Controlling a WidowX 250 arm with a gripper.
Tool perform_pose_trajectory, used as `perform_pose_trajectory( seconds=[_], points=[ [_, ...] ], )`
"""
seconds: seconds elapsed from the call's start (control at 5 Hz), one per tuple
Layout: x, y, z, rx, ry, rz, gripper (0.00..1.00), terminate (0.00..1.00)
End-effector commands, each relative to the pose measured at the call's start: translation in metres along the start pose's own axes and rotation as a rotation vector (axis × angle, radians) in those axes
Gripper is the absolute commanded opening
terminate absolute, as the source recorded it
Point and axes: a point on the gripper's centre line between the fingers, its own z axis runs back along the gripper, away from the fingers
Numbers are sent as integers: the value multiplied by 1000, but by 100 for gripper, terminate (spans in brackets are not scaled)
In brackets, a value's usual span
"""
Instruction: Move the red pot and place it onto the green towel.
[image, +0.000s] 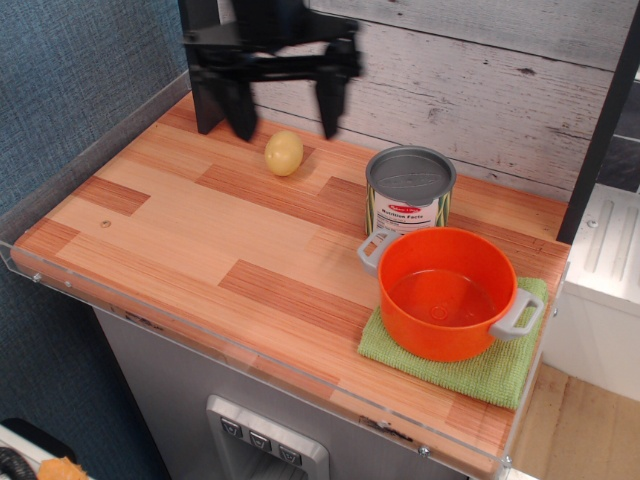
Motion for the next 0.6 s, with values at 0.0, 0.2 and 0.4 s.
perform_pose_trajectory(
  seconds=[0.0,0.2,0.4],
  points=[
    [51,5,-4,-41,-45,-48,100,0],
    [51,5,-4,-41,-45,-48,100,0],
    [51,5,-4,-41,-45,-48,100,100]
  ],
)
